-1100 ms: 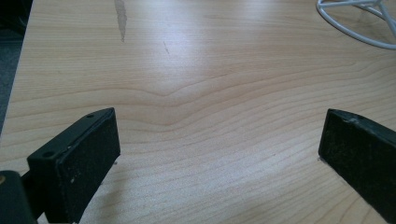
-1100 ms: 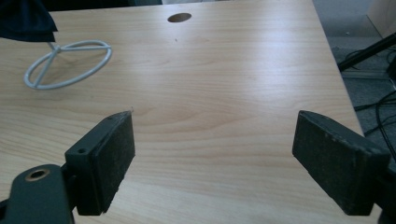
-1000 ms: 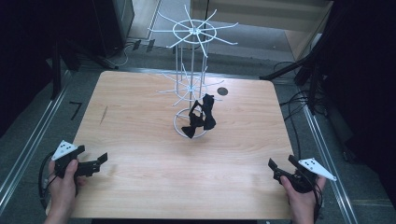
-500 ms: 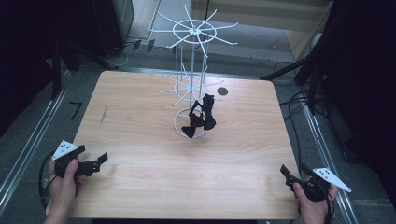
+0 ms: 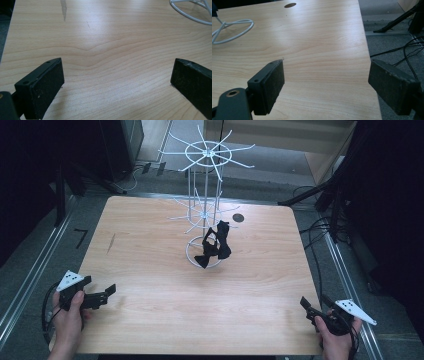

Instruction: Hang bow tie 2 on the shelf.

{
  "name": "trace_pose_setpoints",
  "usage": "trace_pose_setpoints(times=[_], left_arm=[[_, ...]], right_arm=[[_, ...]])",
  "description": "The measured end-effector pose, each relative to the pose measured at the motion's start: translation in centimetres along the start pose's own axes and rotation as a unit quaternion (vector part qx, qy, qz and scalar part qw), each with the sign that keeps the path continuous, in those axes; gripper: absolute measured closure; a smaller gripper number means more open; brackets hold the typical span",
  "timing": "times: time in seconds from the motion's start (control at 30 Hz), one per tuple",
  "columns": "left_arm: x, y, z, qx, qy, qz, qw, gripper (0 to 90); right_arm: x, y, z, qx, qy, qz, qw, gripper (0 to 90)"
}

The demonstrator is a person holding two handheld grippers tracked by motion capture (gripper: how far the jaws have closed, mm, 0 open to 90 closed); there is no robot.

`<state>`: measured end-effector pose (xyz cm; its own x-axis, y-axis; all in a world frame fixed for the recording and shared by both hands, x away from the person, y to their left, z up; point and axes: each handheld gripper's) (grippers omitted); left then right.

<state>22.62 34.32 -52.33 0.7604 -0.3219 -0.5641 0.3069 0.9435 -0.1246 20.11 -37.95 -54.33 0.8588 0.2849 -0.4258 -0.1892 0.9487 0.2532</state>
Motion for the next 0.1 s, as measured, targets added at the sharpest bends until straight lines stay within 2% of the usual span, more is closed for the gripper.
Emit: trace_pose_setpoints(times=[0.1], left_arm=[[0.02, 0.00, 0.00, -0.001, 0.000, 0.002, 1.0000, 0.0]], right_arm=[[0.23, 0.26, 0.05, -0.012, 0.006, 0.001, 0.9999, 14.2]])
Point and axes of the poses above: each handheld gripper's, and its own axes: x roughly forward along the jaws, z roughly out of its top, y roughly to its left, and after that the axes turned 2 degrees about x, right-handed
